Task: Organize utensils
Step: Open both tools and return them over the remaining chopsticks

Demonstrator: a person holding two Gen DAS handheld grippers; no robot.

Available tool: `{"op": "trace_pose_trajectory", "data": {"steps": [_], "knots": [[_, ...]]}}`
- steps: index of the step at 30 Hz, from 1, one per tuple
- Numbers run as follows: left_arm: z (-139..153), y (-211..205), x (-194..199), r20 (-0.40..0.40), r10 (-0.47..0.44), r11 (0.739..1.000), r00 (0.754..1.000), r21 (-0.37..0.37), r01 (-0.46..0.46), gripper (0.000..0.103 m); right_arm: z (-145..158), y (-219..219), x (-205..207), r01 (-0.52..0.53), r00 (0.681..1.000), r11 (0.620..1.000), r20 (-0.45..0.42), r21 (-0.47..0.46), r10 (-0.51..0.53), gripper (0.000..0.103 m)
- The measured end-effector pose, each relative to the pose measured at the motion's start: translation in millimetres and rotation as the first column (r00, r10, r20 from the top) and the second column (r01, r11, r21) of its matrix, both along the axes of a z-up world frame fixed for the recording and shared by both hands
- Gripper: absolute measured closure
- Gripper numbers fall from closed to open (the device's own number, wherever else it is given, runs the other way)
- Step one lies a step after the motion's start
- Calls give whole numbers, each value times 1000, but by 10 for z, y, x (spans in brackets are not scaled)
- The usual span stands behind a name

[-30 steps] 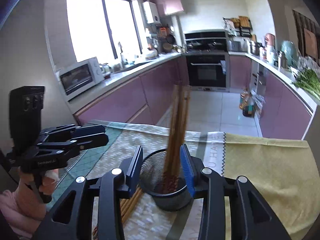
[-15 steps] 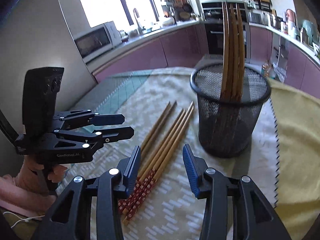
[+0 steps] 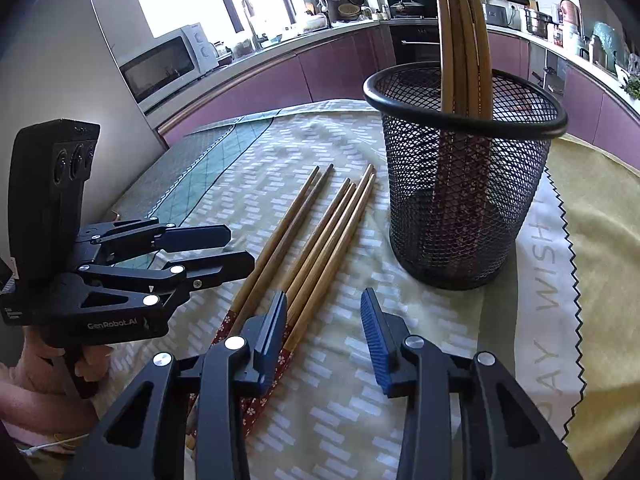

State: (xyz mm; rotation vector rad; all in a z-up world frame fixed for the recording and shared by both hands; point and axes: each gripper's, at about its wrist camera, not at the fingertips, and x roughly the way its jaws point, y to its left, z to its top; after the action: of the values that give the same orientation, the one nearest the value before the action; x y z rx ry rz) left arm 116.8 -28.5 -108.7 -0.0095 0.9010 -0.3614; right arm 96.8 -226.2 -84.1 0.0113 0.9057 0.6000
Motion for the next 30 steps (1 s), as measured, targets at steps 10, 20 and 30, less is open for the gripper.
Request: {"op": "trace_pose_trajectory", "data": {"steps": [10, 20, 30], "knots": [[-20, -78, 38, 5, 0, 999, 1000, 38, 0, 56, -18, 79, 45, 13, 1000, 1000, 11, -28, -13, 69], [-50, -113, 67, 7, -9, 998, 1000, 63, 9, 59, -31, 84, 81, 27, 999, 997, 19, -67, -26, 75], [-57, -55, 97, -11, -25, 998, 1000, 65, 26, 64, -33, 102, 95, 36, 999, 994, 23, -103, -34, 78]]}}
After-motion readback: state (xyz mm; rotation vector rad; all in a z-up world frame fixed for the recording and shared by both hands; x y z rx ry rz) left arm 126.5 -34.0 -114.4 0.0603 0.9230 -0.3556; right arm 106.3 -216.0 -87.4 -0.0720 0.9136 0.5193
